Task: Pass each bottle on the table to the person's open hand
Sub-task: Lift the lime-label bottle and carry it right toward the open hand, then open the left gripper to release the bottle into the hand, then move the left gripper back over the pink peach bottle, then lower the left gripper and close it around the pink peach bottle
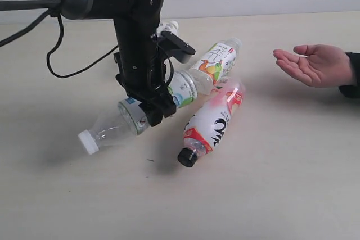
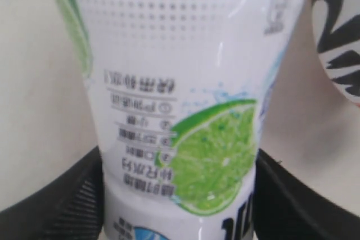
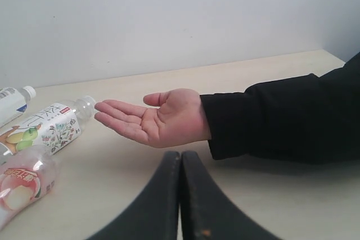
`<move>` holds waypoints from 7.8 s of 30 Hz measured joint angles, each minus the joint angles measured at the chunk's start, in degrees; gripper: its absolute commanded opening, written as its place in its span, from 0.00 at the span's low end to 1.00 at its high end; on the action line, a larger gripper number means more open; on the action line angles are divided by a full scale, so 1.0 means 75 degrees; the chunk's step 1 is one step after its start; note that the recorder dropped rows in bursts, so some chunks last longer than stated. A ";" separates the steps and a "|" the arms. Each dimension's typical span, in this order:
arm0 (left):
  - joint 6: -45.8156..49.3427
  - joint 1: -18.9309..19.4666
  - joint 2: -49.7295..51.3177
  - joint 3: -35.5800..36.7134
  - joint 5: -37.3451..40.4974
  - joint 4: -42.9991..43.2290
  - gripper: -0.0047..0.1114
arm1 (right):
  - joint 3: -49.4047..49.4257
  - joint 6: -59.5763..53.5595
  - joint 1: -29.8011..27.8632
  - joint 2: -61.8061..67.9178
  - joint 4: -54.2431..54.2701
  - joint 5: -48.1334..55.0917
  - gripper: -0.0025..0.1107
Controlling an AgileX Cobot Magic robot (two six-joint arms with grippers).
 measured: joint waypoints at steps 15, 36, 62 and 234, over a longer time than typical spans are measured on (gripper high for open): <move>-0.2193 -0.0209 -0.1107 0.0000 0.0324 0.0000 0.04 | 0.0000 0.0000 0.0000 0.0000 0.0000 0.0000 0.02; -0.3905 -0.1282 -0.1191 -0.1462 -0.0287 -0.1719 0.04 | 0.0000 0.0000 0.0000 0.0000 0.0000 0.0000 0.02; -0.2762 -0.1295 0.0976 -0.2682 -0.4726 -0.7660 0.04 | 0.0000 0.0000 0.0000 0.0000 0.0000 0.0000 0.02; -0.3061 -0.0851 -0.1790 0.1602 -0.2851 -0.0968 0.40 | 0.0000 0.0000 0.0000 0.0000 0.0000 0.0000 0.02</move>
